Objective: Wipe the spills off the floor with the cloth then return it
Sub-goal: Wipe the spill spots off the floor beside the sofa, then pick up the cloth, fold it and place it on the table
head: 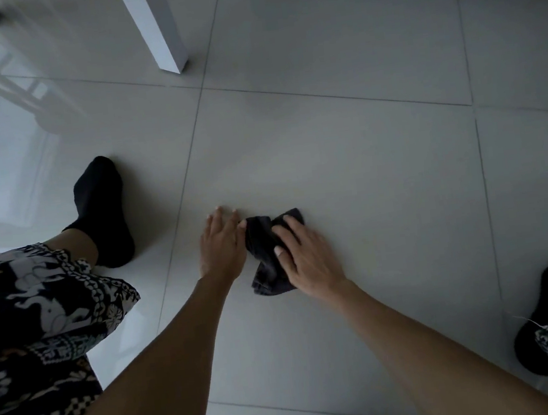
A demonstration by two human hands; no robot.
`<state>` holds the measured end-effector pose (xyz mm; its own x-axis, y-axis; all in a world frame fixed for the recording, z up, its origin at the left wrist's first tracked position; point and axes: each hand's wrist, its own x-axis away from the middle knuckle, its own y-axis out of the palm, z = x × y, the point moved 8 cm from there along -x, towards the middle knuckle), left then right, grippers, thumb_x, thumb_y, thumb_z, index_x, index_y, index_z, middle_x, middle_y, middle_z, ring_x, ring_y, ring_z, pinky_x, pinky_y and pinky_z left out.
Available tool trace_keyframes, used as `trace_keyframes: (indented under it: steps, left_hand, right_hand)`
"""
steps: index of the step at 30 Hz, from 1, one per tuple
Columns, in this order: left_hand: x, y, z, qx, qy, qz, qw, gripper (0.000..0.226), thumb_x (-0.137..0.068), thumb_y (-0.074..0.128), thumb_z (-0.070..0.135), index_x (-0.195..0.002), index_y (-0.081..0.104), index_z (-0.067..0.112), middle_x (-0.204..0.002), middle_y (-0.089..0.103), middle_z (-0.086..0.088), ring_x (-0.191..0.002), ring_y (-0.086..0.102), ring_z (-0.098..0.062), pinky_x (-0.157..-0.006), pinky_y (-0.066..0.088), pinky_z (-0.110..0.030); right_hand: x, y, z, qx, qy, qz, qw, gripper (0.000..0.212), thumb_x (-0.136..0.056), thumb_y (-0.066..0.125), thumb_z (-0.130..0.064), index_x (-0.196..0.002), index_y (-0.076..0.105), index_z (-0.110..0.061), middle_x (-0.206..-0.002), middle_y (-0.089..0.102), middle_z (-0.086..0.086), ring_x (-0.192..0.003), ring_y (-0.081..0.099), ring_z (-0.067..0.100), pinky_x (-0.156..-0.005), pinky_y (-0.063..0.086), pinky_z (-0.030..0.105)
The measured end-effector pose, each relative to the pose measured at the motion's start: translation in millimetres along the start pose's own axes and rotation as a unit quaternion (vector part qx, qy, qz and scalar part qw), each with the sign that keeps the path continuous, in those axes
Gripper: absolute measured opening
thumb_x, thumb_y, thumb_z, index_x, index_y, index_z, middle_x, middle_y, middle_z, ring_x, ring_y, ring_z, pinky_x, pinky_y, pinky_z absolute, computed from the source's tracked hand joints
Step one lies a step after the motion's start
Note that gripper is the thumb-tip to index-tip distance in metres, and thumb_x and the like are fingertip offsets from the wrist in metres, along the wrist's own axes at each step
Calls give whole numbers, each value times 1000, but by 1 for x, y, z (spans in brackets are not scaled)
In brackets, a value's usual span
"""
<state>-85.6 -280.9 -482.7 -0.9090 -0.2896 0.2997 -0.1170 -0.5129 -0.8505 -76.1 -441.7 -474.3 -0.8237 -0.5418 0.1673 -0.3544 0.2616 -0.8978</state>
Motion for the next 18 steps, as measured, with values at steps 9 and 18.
trace_keyframes:
  steps: [9,18]
  left_hand:
    - [-6,0,30,14,12,-17,1000,40,-87,63,26,-118,53,3,-137,46,-11,-123,45,-29,-97,41,-37]
    - [-9,-9,36,-50,-43,-166,984,44,-85,59,11,-123,39,2,-113,61,-22,-101,59,-39,-79,47,-42]
  right_hand:
    - [-50,-17,19,65,39,-58,995,52,-90,54,-18,-139,35,-15,-131,43,7,-120,42,25,-98,37,34]
    - [-60,-55,40,-30,143,-179,973,28,-81,64,-12,-110,66,-11,-118,63,12,-109,60,29,-88,48,31]
